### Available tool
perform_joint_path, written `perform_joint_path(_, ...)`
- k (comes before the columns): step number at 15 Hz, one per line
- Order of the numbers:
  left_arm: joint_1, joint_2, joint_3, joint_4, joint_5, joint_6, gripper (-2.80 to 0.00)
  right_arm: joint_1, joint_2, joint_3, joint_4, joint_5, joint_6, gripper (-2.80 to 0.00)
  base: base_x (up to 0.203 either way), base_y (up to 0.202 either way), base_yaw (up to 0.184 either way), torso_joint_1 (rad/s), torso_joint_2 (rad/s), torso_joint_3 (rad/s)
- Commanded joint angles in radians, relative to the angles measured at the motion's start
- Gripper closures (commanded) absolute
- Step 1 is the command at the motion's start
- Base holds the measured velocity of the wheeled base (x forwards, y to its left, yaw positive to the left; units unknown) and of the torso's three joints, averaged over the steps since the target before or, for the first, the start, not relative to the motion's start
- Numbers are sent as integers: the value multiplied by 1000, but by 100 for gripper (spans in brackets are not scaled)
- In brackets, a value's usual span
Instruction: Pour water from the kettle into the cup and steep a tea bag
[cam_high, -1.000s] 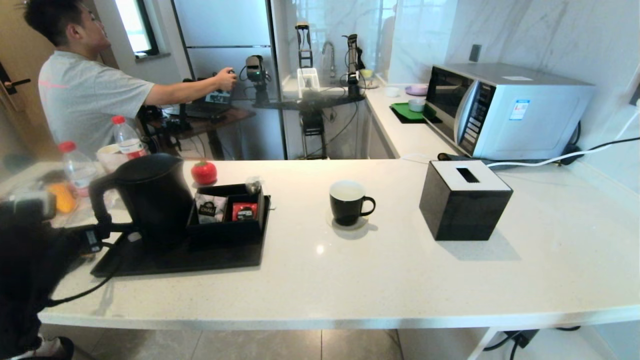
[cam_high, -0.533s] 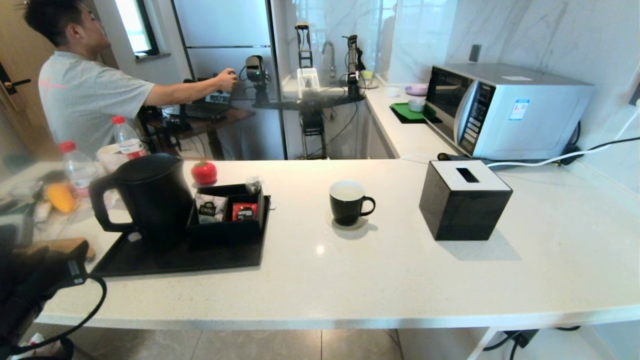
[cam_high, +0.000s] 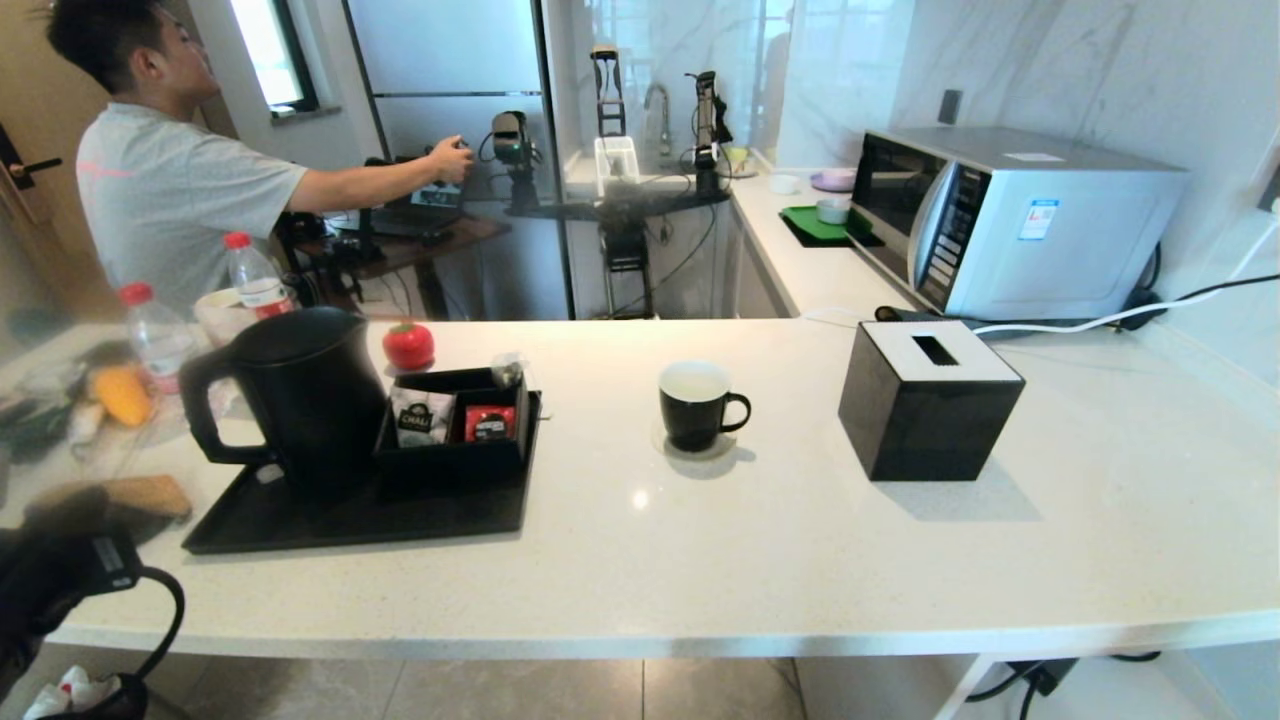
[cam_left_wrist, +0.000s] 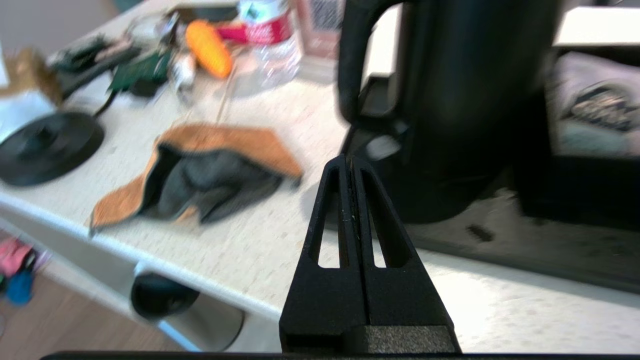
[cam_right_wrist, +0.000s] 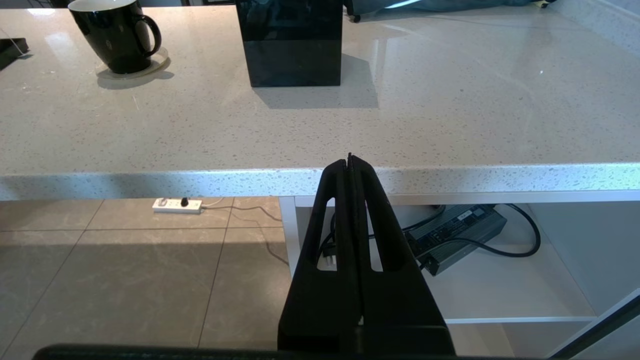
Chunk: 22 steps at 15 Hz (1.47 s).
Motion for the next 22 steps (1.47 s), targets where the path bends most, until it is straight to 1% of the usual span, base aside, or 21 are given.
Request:
perform_joint_path(1, -54, -42, 0, -6, -1, -2, 0, 0, 1, 0, 0, 0, 0, 0, 0, 0, 0, 0, 0, 0)
perform_joint_path(4, -182, -63, -23, 5, -2, -3, 0, 0, 1, 0, 0, 0, 0, 0, 0, 0, 0, 0, 0, 0)
perform_joint_path(5, -233, -86, -39, 40, -1, -4, 0, 0, 1, 0, 0, 0, 0, 0, 0, 0, 0, 0, 0, 0)
perform_joint_path(6, -274, -129, -72, 121, -1, -4, 0, 0, 1, 0, 0, 0, 0, 0, 0, 0, 0, 0, 0, 0)
perform_joint_path(7, -307, -183, -118, 240, -1, -4, 0, 0, 1, 0, 0, 0, 0, 0, 0, 0, 0, 0, 0, 0)
perform_joint_path(9, -370, -293, -253, 556, -1, -4, 0, 0, 1, 0, 1, 0, 0, 0, 0, 0, 0, 0, 0, 0)
perform_joint_path(11, -434, -322, -392, 730, 0, -4, 0, 0, 1, 0, 0, 0, 0, 0, 0, 0, 0, 0, 0, 0)
perform_joint_path(12, -459, -329, -456, 836, 0, -5, 0, 0, 1, 1, 0, 0, 0, 0, 0, 0, 0, 0, 0, 0)
perform_joint_path(16, -538, -343, -758, 1368, -2, -5, 0, 0, 1, 0, 0, 0, 0, 0, 0, 0, 0, 0, 0, 0)
perform_joint_path(18, -576, -311, -888, 1548, -2, -6, 0, 0, 1, 0, 0, 0, 0, 0, 0, 0, 0, 0, 0, 0)
perform_joint_path(20, -597, -233, -994, 1641, -2, -6, 0, 0, 1, 0, 0, 0, 0, 0, 0, 0, 0, 0, 0, 0)
perform_joint_path(22, -602, -150, -1127, 1723, -1, -5, 0, 0, 1, 0, 0, 0, 0, 0, 0, 0, 0, 0, 0, 0)
